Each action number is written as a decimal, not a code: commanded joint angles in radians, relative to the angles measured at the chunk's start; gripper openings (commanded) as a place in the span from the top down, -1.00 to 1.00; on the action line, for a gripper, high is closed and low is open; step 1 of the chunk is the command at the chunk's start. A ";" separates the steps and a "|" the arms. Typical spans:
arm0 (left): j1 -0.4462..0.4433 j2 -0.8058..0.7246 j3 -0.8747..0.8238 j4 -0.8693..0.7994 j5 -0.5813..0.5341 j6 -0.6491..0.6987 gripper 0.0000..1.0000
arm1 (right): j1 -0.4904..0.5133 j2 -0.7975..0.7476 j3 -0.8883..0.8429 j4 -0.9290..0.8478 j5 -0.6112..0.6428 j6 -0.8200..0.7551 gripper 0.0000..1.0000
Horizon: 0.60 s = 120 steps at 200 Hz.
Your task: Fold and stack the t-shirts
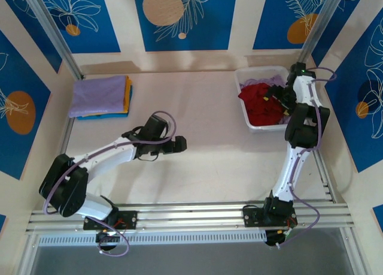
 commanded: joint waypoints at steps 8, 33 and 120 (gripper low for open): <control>0.009 0.027 0.055 0.007 0.021 -0.008 -0.99 | -0.026 0.014 0.125 -0.087 -0.047 -0.037 -0.98; 0.010 0.052 0.119 -0.014 0.021 0.021 -0.99 | -0.004 -0.073 0.086 -0.090 -0.065 -0.080 -0.99; 0.008 0.125 0.191 0.023 0.055 0.014 -0.95 | 0.039 -0.181 -0.051 -0.056 -0.079 -0.124 -0.30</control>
